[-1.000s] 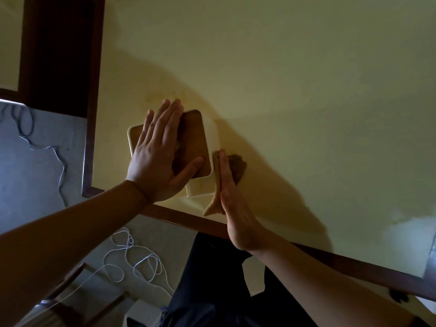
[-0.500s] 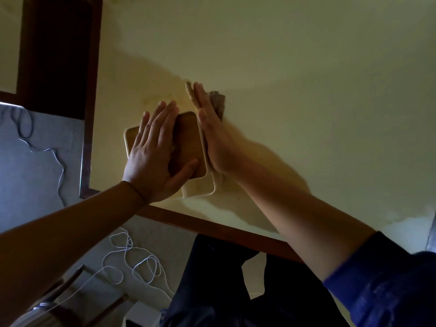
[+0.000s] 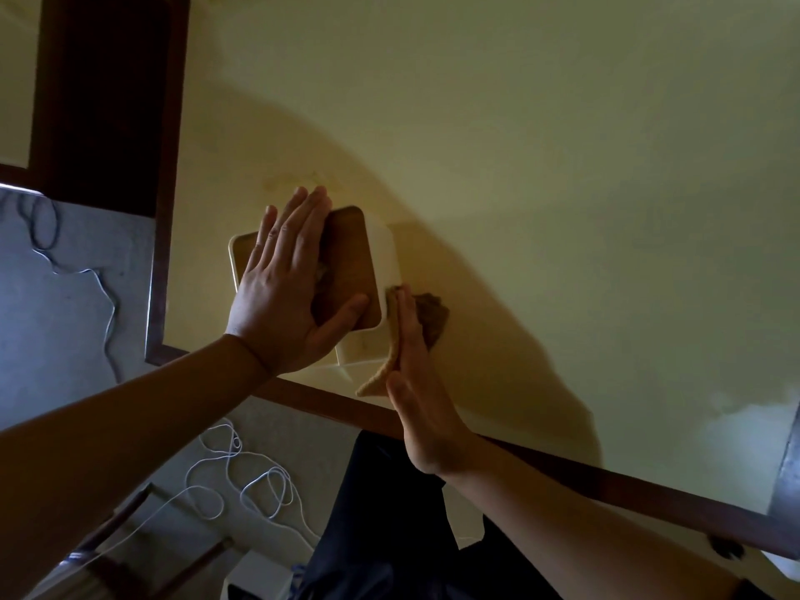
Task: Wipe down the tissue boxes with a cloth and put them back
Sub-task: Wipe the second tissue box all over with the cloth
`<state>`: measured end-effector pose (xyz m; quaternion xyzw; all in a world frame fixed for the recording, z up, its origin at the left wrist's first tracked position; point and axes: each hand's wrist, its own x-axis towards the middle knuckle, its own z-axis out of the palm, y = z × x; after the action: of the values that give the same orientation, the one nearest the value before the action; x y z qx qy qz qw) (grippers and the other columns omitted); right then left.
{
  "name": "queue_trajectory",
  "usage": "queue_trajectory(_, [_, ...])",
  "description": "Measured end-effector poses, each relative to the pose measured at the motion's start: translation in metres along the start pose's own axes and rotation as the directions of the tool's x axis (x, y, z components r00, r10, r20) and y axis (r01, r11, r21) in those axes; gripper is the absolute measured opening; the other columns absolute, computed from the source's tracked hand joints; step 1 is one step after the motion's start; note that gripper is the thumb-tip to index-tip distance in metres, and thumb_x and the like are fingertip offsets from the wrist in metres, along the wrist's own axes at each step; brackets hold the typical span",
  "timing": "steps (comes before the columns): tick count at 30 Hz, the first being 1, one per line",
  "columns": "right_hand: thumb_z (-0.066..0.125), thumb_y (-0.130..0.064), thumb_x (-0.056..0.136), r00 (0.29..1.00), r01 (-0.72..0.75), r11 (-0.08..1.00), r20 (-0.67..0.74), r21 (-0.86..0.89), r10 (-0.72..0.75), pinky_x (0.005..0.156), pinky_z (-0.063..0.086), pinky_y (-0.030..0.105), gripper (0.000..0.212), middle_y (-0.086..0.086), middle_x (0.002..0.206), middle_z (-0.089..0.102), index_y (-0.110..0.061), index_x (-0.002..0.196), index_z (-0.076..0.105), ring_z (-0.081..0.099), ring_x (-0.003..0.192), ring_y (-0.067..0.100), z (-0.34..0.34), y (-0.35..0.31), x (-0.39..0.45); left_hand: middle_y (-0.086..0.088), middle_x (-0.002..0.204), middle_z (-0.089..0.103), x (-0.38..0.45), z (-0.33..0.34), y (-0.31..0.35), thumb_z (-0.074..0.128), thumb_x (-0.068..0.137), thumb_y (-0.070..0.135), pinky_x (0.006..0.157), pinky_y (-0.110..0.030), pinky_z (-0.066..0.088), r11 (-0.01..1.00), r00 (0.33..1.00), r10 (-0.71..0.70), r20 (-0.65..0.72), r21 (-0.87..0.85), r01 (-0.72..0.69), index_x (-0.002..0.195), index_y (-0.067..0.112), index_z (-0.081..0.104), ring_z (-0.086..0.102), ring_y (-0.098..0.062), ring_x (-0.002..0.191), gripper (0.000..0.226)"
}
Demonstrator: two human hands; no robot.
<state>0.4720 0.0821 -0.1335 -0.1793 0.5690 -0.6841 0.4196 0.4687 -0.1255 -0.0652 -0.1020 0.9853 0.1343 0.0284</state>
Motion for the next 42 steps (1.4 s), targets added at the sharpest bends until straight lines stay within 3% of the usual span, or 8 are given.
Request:
queue_trajectory(7, [0.026,-0.08,0.1,1.0,-0.021,1.0,0.004,0.011,0.021,0.128,0.018,0.064,0.067,-0.013,0.177,-0.004,-0.062,0.159,-0.001,0.003,0.164,0.018,-0.016,-0.018,0.071,-0.018,0.167,0.027,0.0,0.001,0.0,0.051,0.094,0.063,0.129,-0.055,0.012,1.0,1.0,0.014,-0.014,0.006,-0.014,0.159,-0.005,0.024,0.016,-0.032,0.159,0.098])
queue_trajectory(12, [0.022,-0.067,0.107,0.999,0.05,0.992,0.017,-0.116,-0.048,0.132,0.001,0.054,0.069,0.004,0.177,-0.001,-0.031,0.163,0.004,-0.007,0.163,0.017,-0.025,-0.042,0.136,-0.018,0.167,0.028,-0.001,0.0,0.001,0.047,0.096,0.067,0.128,-0.057,0.013,1.0,1.0,0.012,-0.016,0.002,-0.012,0.159,-0.005,0.025,0.017,-0.032,0.159,0.098])
queue_trajectory(17, [0.025,-0.049,0.11,0.996,0.089,0.989,0.034,-0.117,-0.085,0.132,0.005,0.055,0.062,0.0,0.177,0.003,-0.027,0.166,0.009,-0.004,0.163,0.013,-0.025,-0.036,0.121,-0.018,0.167,0.028,-0.002,0.0,0.001,0.047,0.096,0.066,0.128,-0.057,0.014,1.0,1.0,0.01,-0.022,-0.003,-0.01,0.159,-0.005,0.024,0.017,-0.032,0.159,0.097])
queue_trajectory(21, [0.027,-0.07,0.105,0.995,0.053,0.997,0.083,-0.051,-0.049,0.127,0.019,0.065,0.069,-0.008,0.177,-0.004,-0.049,0.164,-0.001,0.007,0.164,0.024,-0.022,-0.021,0.068,-0.018,0.167,0.027,-0.001,0.0,0.001,0.051,0.095,0.064,0.128,-0.056,0.013,1.0,1.0,0.013,-0.019,-0.004,-0.014,0.16,-0.004,0.024,0.017,-0.031,0.159,0.098])
queue_trajectory(29, [0.033,-0.084,0.095,0.995,-0.025,0.998,0.098,0.059,0.019,0.12,0.03,0.071,0.078,-0.014,0.176,-0.006,-0.061,0.16,-0.002,0.008,0.164,0.028,-0.009,-0.011,-0.002,-0.017,0.167,0.028,-0.002,0.0,0.0,0.051,0.095,0.064,0.129,-0.053,0.011,1.0,1.0,0.01,-0.026,0.002,-0.01,0.16,-0.004,0.024,0.017,-0.031,0.159,0.097])
queue_trajectory(32, [0.03,-0.085,0.095,0.996,-0.039,0.999,0.082,0.016,0.038,0.121,0.027,0.071,0.079,-0.012,0.177,-0.003,-0.059,0.161,-0.004,0.015,0.162,0.034,-0.012,-0.011,0.02,-0.018,0.167,0.029,-0.001,0.0,0.0,0.052,0.094,0.064,0.129,-0.052,0.011,1.0,1.0,0.011,-0.026,-0.001,-0.011,0.159,-0.004,0.025,0.017,-0.031,0.159,0.098])
queue_trajectory(37, [0.024,-0.076,0.103,0.999,0.016,0.999,0.049,-0.046,-0.014,0.129,0.014,0.062,0.071,-0.011,0.177,-0.007,-0.051,0.164,-0.001,-0.001,0.164,0.018,-0.021,-0.027,0.089,-0.018,0.167,0.029,-0.001,0.001,-0.001,0.052,0.095,0.064,0.128,-0.055,0.013,1.0,1.0,0.012,-0.028,-0.007,-0.012,0.159,-0.005,0.026,0.018,-0.032,0.159,0.097])
queue_trajectory(42, [0.02,-0.053,0.106,0.999,0.043,0.996,0.034,-0.084,-0.041,0.133,0.0,0.052,0.056,0.003,0.177,0.0,-0.036,0.157,0.004,-0.007,0.163,0.015,-0.026,-0.051,0.134,-0.017,0.167,0.029,-0.002,0.0,0.0,0.051,0.095,0.064,0.128,-0.055,0.014,1.0,1.0,0.007,-0.031,-0.007,-0.007,0.159,-0.004,0.026,0.018,-0.031,0.159,0.097])
